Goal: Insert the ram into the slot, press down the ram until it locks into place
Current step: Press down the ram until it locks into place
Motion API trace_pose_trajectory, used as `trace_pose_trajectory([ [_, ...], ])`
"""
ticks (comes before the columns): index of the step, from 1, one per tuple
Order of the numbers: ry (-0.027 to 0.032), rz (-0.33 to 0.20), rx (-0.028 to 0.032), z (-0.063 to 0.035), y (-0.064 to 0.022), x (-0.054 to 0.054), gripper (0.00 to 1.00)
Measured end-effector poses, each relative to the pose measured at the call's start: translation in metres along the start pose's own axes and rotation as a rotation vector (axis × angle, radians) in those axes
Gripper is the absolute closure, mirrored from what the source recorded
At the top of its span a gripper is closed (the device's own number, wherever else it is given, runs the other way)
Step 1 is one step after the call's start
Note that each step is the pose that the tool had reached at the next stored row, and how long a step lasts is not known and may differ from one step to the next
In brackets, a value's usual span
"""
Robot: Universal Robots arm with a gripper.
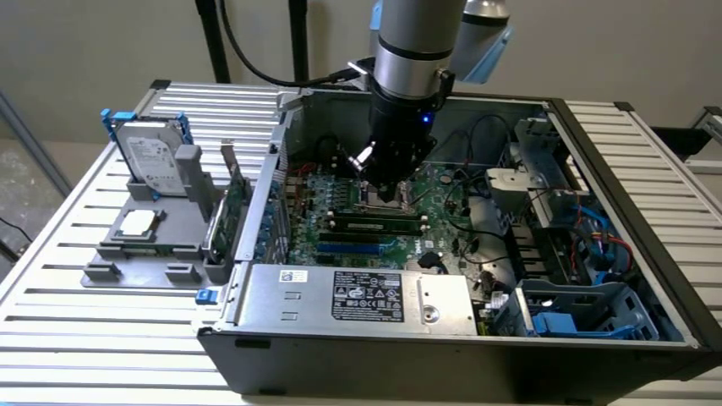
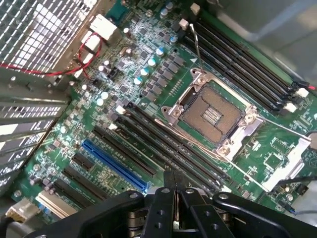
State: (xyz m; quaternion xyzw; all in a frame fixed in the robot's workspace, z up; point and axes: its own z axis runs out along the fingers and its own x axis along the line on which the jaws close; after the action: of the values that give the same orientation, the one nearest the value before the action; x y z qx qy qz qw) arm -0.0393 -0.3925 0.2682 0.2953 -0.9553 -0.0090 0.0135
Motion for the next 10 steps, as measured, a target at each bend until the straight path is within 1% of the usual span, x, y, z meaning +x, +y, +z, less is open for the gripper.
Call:
trace_pose_trajectory([
  [10,-0.0046,0.177,-0.0037,0.0000,0.0000,0.0000,0.89],
])
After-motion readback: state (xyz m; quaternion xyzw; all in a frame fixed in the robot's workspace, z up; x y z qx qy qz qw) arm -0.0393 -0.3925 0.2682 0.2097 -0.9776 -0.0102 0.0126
